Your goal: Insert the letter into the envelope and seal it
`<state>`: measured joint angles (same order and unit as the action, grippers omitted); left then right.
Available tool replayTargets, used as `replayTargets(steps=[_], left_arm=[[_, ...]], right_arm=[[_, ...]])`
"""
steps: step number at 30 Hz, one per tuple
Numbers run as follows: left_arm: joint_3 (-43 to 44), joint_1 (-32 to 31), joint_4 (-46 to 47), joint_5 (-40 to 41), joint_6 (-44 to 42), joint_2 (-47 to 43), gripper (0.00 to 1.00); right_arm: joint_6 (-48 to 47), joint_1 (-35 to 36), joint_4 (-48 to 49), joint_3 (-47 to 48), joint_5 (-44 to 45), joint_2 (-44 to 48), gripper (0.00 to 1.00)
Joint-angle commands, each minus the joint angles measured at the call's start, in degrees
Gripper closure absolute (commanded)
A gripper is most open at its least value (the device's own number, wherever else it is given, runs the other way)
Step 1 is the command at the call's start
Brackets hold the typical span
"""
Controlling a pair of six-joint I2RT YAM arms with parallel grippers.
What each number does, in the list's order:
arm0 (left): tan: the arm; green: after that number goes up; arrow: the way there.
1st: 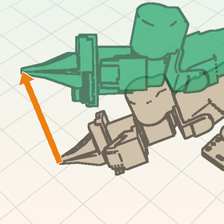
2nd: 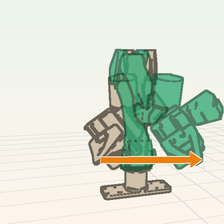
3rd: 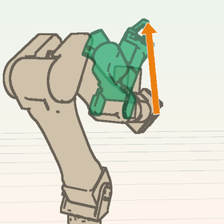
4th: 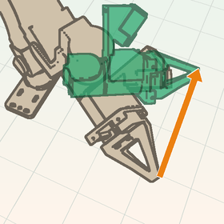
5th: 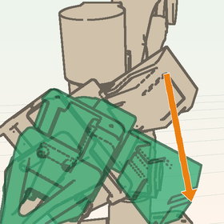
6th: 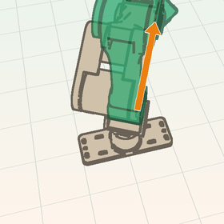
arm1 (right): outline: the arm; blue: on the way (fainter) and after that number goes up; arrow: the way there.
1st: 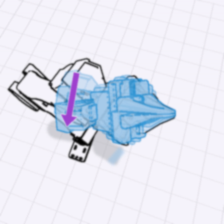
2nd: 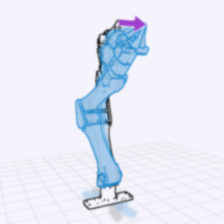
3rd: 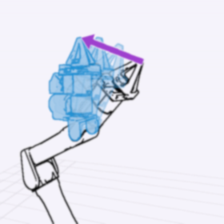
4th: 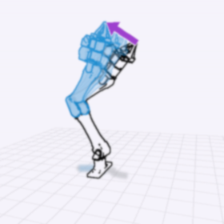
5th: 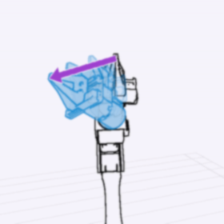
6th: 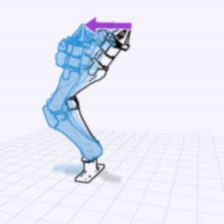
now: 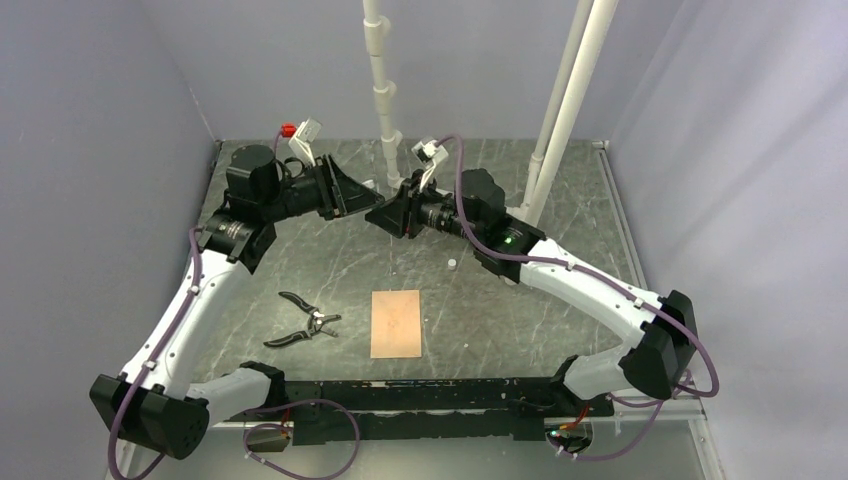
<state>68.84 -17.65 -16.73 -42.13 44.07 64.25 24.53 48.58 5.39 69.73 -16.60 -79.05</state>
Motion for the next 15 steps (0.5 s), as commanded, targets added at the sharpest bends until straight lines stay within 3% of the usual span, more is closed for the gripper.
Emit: replayTargets(steps=[1,7,12,15], left_arm=[[-1.68,-0.10,8.59,-5.32,0.99,-1.67,0.59],[-2.63,-0.10,8.75,-3.82,0.40,-2.61,0.77],[-3.02,-0.10,10.03,-5.65,0.19,-2.20,0.78],[-3.61,-0.10,10.45,-5.78,-1.47,-2.41,0.97]], right_arm=[[5.30,0.11,10.61,-0.32,-0.21,1.65,0.99],[8.47,0.11,14.29,-0.42,-0.88,1.07,1.00],[10.47,0.11,16.88,-0.12,-2.96,0.84,1.00],[9.96,0.08,13.26,1.48,-3.29,0.80,0.91]])
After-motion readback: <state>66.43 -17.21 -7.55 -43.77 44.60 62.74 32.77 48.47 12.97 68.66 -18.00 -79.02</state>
